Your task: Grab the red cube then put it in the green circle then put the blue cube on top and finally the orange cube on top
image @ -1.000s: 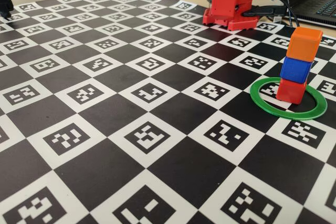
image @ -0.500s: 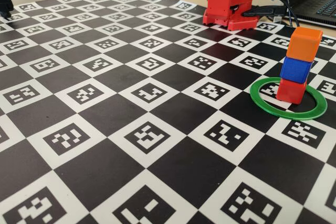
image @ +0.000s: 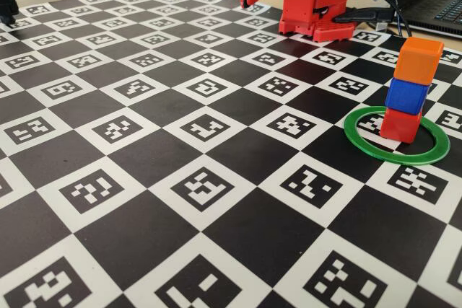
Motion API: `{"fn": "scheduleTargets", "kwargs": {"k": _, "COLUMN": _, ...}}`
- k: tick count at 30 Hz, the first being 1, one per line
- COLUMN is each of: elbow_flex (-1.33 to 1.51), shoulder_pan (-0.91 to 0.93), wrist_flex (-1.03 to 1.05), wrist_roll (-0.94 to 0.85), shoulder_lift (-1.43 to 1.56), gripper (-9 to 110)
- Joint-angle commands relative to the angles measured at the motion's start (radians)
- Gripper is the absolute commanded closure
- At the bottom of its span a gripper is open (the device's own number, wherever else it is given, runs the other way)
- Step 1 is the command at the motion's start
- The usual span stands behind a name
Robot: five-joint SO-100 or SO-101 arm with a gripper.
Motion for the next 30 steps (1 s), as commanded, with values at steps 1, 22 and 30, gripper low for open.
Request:
{"fn": "scheduleTargets", "kwargs": {"k": 1, "elbow_flex": 0.018, "shoulder_pan": 0.021, "wrist_flex": 0.02, "wrist_roll": -0.04, "shoulder_lift": 0.069, "gripper": 107}}
{"fn": "scheduleTargets", "kwargs": {"k": 22, "elbow_flex": 0.347, "shoulder_pan": 0.12, "wrist_flex": 0.146, "wrist_roll": -0.186, "shoulder_lift": 0.321, "gripper": 107}}
{"fn": "scheduleTargets", "kwargs": {"k": 30, "elbow_flex": 0.42, "shoulder_pan": 0.146, "wrist_flex": 0.187, "wrist_roll": -0.181, "shoulder_lift": 0.367, "gripper": 107}}
